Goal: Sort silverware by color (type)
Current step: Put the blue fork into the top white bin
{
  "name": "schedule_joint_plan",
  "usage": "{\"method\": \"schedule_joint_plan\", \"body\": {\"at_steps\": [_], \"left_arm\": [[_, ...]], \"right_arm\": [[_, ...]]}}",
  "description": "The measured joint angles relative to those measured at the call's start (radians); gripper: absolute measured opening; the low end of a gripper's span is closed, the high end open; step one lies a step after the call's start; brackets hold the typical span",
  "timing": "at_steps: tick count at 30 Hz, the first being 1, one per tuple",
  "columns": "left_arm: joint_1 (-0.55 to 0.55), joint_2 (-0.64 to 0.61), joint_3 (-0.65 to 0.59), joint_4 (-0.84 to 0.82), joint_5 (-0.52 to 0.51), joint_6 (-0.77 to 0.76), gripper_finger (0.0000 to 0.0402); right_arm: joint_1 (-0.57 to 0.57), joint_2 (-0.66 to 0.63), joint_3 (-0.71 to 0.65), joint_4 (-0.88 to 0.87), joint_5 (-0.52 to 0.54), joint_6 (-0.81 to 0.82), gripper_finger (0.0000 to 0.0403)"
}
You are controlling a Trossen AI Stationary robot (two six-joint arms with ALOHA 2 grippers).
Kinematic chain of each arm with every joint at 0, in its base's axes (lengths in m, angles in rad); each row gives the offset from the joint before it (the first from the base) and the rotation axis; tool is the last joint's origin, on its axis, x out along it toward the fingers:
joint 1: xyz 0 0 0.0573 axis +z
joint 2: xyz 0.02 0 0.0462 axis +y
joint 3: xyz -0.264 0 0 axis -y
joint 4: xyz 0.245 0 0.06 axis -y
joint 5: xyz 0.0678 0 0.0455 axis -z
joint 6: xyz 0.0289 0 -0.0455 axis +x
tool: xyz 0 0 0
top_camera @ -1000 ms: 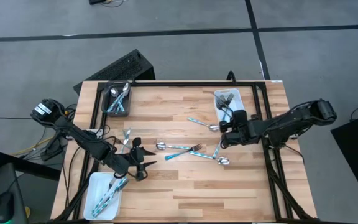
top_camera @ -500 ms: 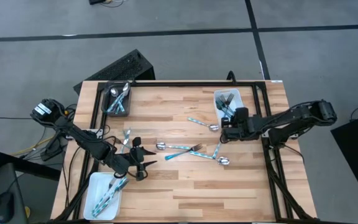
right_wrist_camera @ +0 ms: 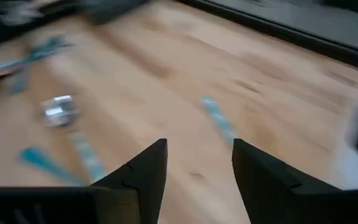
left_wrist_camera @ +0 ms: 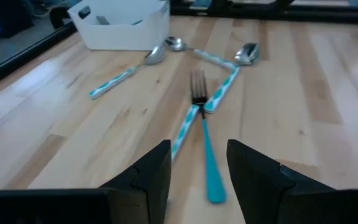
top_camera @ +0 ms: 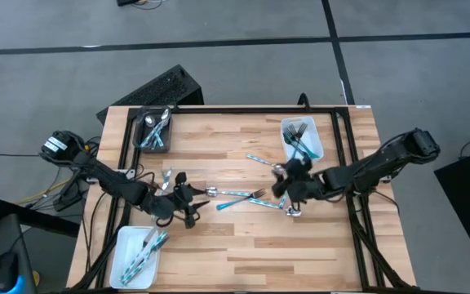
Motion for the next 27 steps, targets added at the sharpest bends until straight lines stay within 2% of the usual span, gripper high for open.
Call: {"method": "schedule_joint_plan", "body": {"at_steps": [4,8,12,16,18,20,27], "left_arm": [[0.068,-0.025,0.067,-0.164,0.111,-0.029,0.0143],[0.126,-0.048,0.184,-0.549,0.231,-0.177,0.0143],[0.125,-0.051,0.254,-0.925,0.243,-0.416,0.0143],[0.102,-0.051,0.259,-1.189,0.237,-0.763,0.0143],[0.087,-0.050,0.252,-1.230,0.188,-0.922,0.0143],[0.069,-0.048,0.226,-1.216,0.161,-1.017,0.0143],[0.055,0.010,0.157,-1.194,0.226,-1.148,0.0143]], "right_arm": [[0.047,0.034,0.000,0.146,-0.046,-0.109,0.0194],[0.064,0.057,0.000,0.166,-0.048,-0.113,0.0187],[0.059,0.072,0.000,0.166,-0.047,-0.085,0.0182],[0.052,0.094,0.000,0.177,-0.041,-0.077,0.0180],[0.046,0.106,-0.001,0.184,-0.036,-0.080,0.0180],[0.037,0.121,0.001,0.189,-0.037,-0.077,0.0180],[0.037,0.169,0.000,0.185,-0.060,-0.075,0.0180]]}}
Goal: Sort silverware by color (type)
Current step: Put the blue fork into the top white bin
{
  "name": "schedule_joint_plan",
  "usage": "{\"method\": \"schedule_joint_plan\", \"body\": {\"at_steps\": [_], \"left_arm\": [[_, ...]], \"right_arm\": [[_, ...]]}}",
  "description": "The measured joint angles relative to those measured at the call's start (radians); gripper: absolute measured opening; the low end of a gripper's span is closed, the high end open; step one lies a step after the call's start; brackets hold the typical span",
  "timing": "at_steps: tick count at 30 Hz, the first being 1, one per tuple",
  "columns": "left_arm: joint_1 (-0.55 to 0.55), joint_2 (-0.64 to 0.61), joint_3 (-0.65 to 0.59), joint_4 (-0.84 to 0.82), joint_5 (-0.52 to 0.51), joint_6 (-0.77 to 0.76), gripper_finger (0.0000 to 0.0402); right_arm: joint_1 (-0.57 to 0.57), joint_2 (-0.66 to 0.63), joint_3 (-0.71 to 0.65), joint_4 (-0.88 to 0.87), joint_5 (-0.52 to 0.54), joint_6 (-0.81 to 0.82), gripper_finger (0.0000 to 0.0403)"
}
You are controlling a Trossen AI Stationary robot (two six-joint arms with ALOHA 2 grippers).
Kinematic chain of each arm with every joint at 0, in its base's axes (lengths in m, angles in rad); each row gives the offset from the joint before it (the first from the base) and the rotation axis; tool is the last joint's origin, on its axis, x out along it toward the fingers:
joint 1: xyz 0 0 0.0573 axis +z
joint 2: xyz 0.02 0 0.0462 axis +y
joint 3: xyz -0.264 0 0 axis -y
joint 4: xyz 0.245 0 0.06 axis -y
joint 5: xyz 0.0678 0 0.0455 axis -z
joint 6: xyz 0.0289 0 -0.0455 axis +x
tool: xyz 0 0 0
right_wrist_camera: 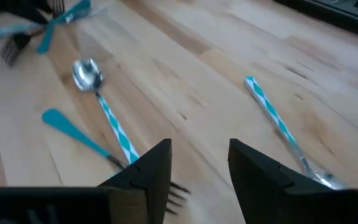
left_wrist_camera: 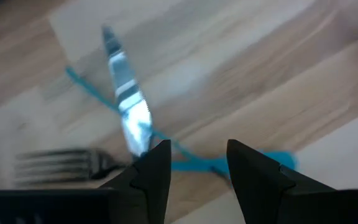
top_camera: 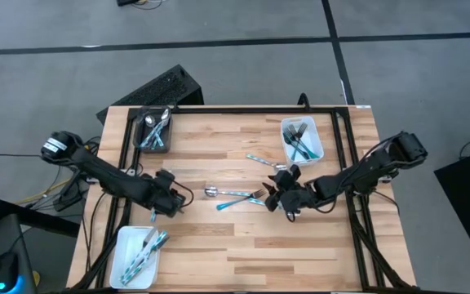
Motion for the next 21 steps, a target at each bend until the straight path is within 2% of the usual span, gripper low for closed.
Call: {"method": "schedule_joint_plan", "body": {"at_steps": [6,9,12,17,21], "left_arm": [[0.001,0.063,-0.007,-0.006,0.025,-0.016,0.0142],[0.002,0.102,-0.006,-0.001,0.022,0.014,0.0129],[0.008,0.134,-0.004,0.021,0.010,0.058,0.0099],[0.010,0.146,0.009,0.055,-0.006,0.148,0.0019],[0.005,0.142,0.057,0.077,-0.045,0.293,0.0004]], "right_arm": [[0.000,0.000,0.000,-0.009,-0.001,0.001,0.0180],[0.000,-0.001,0.000,-0.006,-0.001,0.001,0.0180],[0.000,-0.001,0.000,-0.007,-0.002,0.001,0.0180],[0.012,-0.001,0.000,0.014,-0.002,0.003,0.0180],[0.021,-0.001,0.000,0.101,-0.002,0.003,0.0180]]}}
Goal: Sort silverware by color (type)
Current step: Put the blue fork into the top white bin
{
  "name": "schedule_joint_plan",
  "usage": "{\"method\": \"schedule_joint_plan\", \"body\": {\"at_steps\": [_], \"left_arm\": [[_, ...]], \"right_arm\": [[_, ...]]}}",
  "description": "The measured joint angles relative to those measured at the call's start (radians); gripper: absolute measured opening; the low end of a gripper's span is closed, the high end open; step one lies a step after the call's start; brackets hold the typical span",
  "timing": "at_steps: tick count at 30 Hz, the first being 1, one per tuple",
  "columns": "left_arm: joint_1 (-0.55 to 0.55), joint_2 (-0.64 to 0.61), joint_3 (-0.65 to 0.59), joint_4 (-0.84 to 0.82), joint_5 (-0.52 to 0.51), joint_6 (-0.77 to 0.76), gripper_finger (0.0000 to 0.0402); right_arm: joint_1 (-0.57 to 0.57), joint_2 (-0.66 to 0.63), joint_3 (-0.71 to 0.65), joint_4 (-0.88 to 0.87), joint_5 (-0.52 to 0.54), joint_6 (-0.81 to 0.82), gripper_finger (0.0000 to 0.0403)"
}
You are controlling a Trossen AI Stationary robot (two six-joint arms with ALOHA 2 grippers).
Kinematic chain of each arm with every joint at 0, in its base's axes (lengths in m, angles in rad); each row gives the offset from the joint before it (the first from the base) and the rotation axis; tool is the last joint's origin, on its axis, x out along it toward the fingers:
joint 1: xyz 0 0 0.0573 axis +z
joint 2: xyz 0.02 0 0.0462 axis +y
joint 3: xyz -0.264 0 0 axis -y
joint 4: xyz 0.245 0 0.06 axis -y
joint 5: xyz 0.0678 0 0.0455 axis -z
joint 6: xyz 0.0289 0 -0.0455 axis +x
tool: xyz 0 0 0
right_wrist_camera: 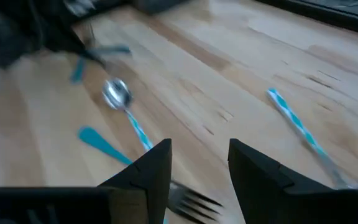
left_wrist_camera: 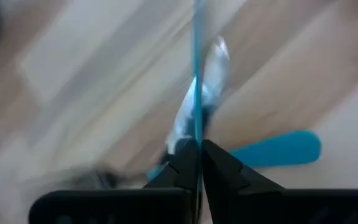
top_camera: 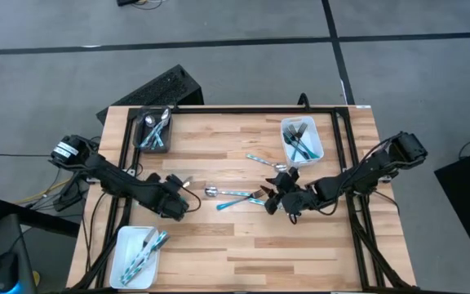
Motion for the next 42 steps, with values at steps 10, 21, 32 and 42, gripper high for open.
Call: {"method": "schedule_joint_plan", "body": {"at_steps": [10,21,32,42], "left_arm": [[-0.033,-0.002,0.123,0.455,-0.068,0.699,0.0001],[-0.026,-0.002,0.123,0.754,0.054,0.962,0.0000],[-0.009,-0.002,0.123,0.754,0.042,0.892,0.0000],[-0.008,-0.003,0.123,0.752,0.044,0.891,0.0000]], "right_arm": [[-0.018,0.000,0.000,0.268,-0.153,-0.211,0.0180],[-0.014,0.039,0.010,0.491,-0.380,-0.437,0.0218],[-0.018,0.229,0.183,0.484,-0.345,-0.527,0.0233],[-0.023,0.223,0.225,0.340,-0.333,-0.474,0.0070]]}}
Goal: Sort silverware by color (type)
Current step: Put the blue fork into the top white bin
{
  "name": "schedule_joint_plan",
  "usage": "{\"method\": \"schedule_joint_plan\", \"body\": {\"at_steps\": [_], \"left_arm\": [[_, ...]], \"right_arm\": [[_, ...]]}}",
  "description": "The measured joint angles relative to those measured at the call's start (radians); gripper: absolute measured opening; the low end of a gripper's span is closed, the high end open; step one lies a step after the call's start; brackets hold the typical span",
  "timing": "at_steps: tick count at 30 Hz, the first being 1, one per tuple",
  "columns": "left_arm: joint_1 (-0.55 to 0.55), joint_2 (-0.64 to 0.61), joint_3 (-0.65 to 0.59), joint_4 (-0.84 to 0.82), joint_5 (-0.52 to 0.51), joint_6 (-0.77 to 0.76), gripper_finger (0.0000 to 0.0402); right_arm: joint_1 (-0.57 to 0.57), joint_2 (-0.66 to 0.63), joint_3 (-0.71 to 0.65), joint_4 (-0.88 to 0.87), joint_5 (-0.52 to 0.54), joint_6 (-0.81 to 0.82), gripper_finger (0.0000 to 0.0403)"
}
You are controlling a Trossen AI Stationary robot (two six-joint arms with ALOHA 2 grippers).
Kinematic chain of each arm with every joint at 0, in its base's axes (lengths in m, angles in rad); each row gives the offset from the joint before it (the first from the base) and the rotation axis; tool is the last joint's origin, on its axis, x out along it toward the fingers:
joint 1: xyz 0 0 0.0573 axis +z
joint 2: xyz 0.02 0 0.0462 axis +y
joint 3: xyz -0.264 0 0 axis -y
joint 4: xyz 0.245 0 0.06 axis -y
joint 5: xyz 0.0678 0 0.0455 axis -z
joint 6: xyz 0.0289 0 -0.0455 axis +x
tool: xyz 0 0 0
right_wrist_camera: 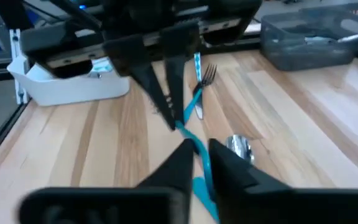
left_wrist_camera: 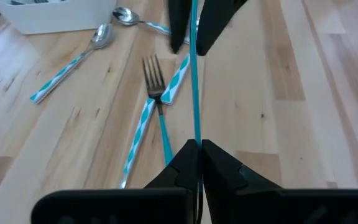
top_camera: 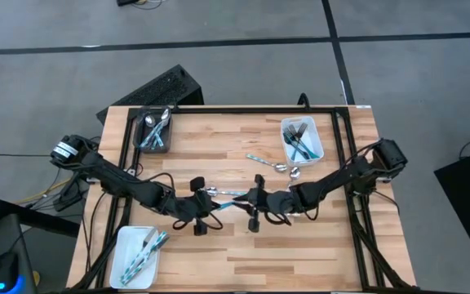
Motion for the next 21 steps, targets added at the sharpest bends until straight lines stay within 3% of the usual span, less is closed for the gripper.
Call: {"method": "schedule_joint_plan", "body": {"at_steps": [3,8,10,16,17,18,21], "left_arm": [[0.001,0.000,0.000,0.004,0.004,0.000,0.0000],[0.002,-0.001,0.000,0.010,-0.047,-0.010,0.0003],[0.002,-0.003,0.005,0.014,-0.105,-0.028,0.0012],[-0.004,-0.013,0.000,-0.081,-0.160,-0.070,0.0058],[-0.002,-0.014,0.001,-0.088,-0.177,-0.075,0.0065],[0.000,-0.012,0.001,-0.097,-0.192,-0.083,0.0071],[-0.004,-0.010,-0.001,-0.114,-0.201,-0.109,0.0085]], "right_arm": [[0.001,-0.013,0.000,-0.020,-0.002,0.005,0.0025],[0.012,-0.040,0.000,-0.059,0.098,0.003,0.0025],[0.026,-0.074,0.003,-0.124,0.214,0.004,0.0025],[0.119,-0.207,-0.001,-0.528,0.914,0.085,0.0025],[0.138,-0.226,-0.001,-0.598,0.989,0.124,0.0025],[0.156,-0.245,0.001,-0.687,1.040,0.183,0.0025],[0.151,-0.289,-0.001,-0.933,1.054,0.394,0.0025]]}}
